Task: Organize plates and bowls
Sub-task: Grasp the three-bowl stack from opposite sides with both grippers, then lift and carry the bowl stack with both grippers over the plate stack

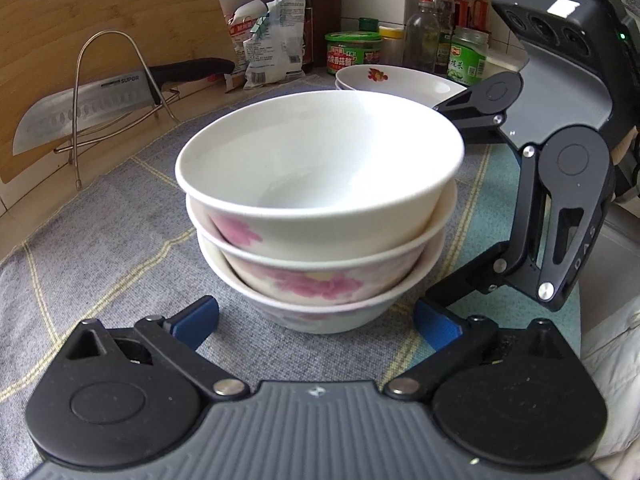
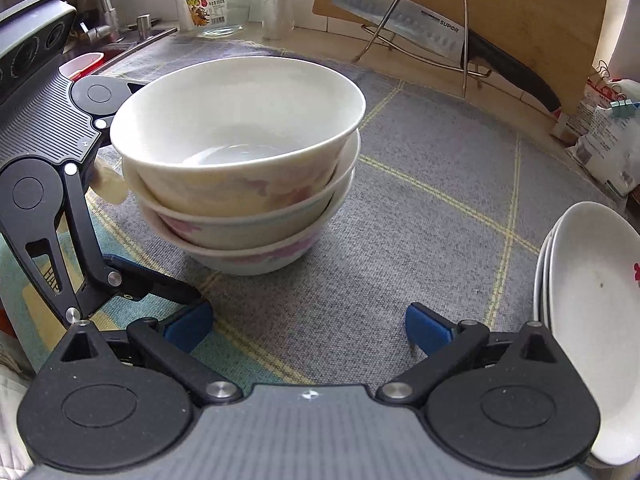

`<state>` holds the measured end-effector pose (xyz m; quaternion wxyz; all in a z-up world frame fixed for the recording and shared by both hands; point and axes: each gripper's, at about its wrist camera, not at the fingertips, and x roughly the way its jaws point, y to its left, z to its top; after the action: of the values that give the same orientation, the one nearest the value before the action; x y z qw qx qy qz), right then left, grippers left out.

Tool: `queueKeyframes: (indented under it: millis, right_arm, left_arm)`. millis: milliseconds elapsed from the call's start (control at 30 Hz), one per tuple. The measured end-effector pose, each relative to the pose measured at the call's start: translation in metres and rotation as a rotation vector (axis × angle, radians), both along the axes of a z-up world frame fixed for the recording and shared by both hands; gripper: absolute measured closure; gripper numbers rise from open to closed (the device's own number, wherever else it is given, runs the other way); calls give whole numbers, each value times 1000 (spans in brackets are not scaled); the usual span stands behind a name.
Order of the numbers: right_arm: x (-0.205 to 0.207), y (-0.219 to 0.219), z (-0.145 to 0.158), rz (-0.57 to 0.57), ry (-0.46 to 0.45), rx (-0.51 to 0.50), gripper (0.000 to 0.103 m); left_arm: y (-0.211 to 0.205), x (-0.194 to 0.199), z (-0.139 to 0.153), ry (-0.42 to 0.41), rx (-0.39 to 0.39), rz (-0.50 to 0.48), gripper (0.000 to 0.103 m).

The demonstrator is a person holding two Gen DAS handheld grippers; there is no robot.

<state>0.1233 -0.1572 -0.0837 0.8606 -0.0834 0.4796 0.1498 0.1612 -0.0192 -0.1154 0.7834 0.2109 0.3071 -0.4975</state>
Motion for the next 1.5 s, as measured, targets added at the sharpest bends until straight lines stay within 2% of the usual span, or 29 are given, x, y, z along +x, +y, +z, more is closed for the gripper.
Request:
queueKeyframes:
  millis: [167, 667, 967, 1100, 1200, 1333, 1500]
  right_arm:
    - [8, 3, 0, 28, 9, -10, 0]
    - [35, 16, 1, 311, -26, -55, 0]
    - [44, 25, 9, 456, -53, -81, 0]
    - [47, 28, 12, 490, -50, -77, 0]
    - [48, 29, 15, 505, -53, -76, 0]
    - [48, 31, 18, 516, -53, -82, 0]
    - [48, 29, 22, 508, -43, -73, 9]
  left_arm:
    - [1, 5, 0, -2, -4, -58, 0]
    - [0, 15, 0, 6, 12, -73, 0]
    - [2, 19, 3, -5, 49, -158, 1]
    - [1, 14, 8, -54, 57, -220, 10]
    - [1, 12, 12, -56, 52, -258, 19]
    - [1, 15, 14, -38, 49, -279, 20]
    - [0, 21, 15, -21, 53, -305, 19]
